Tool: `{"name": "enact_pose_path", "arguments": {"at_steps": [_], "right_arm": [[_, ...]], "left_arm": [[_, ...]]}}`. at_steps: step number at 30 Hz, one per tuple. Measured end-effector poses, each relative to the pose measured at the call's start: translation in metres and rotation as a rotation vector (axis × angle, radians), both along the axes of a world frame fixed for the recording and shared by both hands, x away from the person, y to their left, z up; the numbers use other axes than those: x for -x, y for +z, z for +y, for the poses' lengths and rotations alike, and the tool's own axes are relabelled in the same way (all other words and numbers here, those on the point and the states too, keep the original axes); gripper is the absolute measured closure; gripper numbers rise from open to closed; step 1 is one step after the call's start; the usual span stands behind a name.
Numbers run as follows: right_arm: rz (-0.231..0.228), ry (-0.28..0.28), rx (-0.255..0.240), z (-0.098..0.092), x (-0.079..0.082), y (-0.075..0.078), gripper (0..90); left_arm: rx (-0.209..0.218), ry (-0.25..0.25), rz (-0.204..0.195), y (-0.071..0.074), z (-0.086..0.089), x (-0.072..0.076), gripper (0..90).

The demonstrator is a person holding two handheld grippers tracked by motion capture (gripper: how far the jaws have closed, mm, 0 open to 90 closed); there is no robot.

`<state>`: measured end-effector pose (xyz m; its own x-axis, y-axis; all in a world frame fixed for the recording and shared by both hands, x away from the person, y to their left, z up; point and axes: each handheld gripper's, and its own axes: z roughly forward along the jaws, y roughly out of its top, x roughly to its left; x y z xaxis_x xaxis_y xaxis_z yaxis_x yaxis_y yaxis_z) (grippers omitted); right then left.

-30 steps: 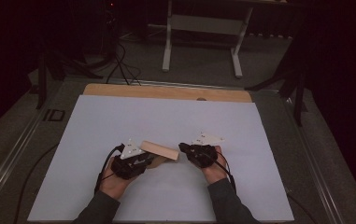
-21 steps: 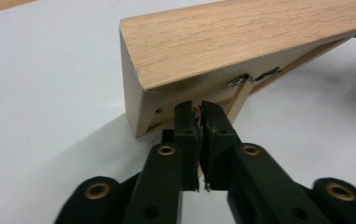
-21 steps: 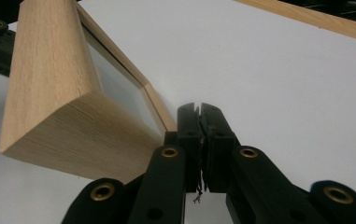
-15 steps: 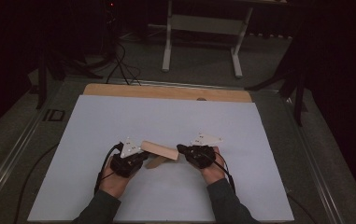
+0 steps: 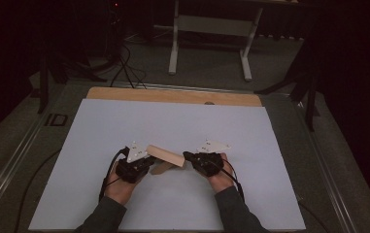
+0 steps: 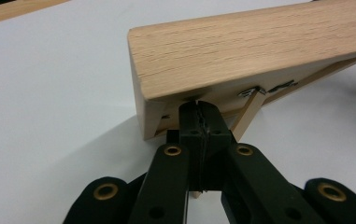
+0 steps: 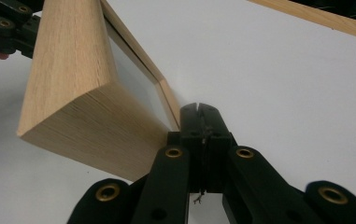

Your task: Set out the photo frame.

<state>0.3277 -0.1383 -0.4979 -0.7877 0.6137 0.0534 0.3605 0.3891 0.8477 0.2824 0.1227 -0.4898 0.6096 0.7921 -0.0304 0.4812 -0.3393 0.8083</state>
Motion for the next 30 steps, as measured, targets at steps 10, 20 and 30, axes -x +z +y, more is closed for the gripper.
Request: {"name": "enact_pose_path", "arguments": {"at_steps": [10,20,30], "right_arm": [[-0.007,0.007,0.010,0.002,0.003,0.001,89.4],[-0.019,0.021,0.027,0.004,0.007,0.001,89.4],[-0.029,0.046,0.037,0.008,0.011,0.002,89.5]], "left_arm": [[0.010,-0.031,-0.008,0.005,-0.007,0.004,89.4],[0.011,-0.061,-0.009,0.007,-0.013,0.008,89.4],[0.004,-0.076,-0.006,0.007,-0.017,0.008,89.4]]}}
